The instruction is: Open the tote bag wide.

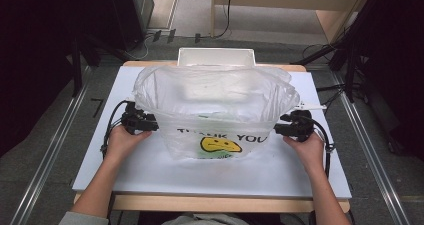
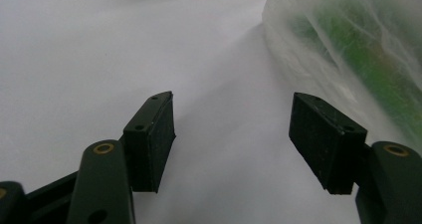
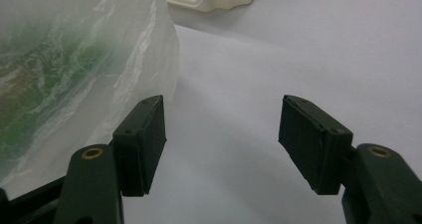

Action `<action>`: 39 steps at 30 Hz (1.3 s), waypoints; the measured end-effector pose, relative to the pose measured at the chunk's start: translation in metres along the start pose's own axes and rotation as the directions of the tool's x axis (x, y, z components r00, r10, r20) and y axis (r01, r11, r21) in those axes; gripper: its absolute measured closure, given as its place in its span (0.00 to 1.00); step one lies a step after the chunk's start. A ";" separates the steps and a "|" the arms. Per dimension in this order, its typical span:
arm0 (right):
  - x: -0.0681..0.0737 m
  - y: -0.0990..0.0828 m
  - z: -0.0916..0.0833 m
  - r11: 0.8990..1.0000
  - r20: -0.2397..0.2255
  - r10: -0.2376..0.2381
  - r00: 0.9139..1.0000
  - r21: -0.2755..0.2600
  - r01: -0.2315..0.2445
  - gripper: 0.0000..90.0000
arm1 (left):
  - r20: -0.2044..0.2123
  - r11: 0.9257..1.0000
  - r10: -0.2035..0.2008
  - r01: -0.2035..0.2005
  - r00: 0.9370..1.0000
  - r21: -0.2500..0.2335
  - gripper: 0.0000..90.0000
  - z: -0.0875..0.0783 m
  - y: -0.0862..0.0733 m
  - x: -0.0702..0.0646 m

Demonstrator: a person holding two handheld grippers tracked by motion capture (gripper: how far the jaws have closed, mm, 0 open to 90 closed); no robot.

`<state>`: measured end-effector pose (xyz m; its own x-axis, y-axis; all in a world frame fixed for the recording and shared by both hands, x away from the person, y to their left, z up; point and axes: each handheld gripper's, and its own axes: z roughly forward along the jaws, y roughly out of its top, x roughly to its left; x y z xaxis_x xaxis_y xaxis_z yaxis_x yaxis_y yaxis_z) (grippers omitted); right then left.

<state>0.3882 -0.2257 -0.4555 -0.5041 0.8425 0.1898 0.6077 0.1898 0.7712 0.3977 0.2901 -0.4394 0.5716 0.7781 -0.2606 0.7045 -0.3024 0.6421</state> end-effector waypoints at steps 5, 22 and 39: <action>0.003 0.004 0.000 1.000 0.020 -0.021 1.000 0.009 0.021 0.42 | 0.017 1.000 -0.017 0.018 1.000 -0.015 0.37 -0.003 0.000 -0.002; -0.002 0.007 0.000 1.000 -0.019 0.008 1.000 0.008 -0.008 0.44 | 0.014 1.000 -0.011 0.011 1.000 -0.022 0.44 -0.006 -0.002 -0.004; -0.001 0.009 -0.001 1.000 -0.011 -0.003 1.000 0.002 0.003 0.44 | 0.012 1.000 -0.010 0.010 1.000 0.005 0.45 -0.004 -0.003 -0.004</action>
<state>0.3936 -0.2254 -0.4484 -0.5123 0.8365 0.1945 0.6076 0.1931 0.7704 0.3912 0.2898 -0.4378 0.5695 0.7744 -0.2758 0.7122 -0.2973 0.6360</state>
